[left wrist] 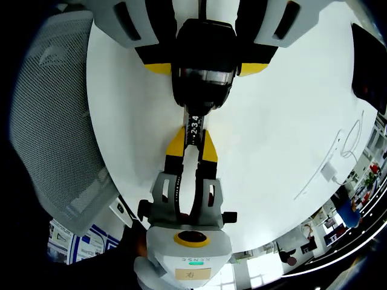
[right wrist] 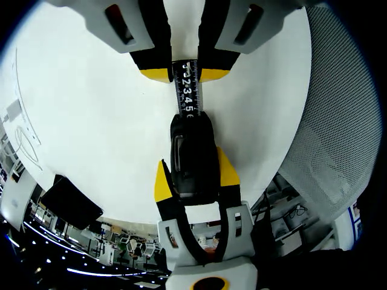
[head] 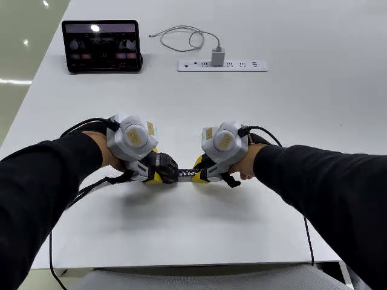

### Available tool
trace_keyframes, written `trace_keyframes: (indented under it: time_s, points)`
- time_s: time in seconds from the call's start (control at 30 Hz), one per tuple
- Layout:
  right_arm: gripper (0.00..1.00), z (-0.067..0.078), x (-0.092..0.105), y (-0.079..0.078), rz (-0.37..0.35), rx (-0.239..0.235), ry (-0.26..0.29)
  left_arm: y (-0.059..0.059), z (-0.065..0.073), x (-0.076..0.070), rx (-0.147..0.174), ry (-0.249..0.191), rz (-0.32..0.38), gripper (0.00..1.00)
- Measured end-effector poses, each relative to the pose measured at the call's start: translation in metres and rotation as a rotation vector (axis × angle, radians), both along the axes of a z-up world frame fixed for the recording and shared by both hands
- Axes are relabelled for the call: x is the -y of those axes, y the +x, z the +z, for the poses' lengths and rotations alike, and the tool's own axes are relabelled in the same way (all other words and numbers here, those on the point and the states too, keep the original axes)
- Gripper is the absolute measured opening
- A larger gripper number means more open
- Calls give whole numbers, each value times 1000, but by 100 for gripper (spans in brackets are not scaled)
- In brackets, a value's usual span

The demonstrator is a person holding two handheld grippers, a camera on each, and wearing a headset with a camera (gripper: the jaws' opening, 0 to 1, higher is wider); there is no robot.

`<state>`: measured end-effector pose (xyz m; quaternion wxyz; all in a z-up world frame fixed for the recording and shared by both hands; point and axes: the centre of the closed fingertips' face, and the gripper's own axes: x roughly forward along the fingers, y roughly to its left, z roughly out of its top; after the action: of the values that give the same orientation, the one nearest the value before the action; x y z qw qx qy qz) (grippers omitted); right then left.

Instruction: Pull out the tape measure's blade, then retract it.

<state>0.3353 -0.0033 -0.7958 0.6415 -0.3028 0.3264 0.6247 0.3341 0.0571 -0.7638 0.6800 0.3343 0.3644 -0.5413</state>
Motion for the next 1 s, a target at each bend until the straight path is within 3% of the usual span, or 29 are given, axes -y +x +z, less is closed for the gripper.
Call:
trace_keyframes:
  time_s: [0.63,1.0]
  points:
    - [11,0,13,2,-34,-4,4,-1,0,0,2,-1,3,33]
    - [10,0,15,2,-12,7,-9,-1,0,0,4,-1,3,33]
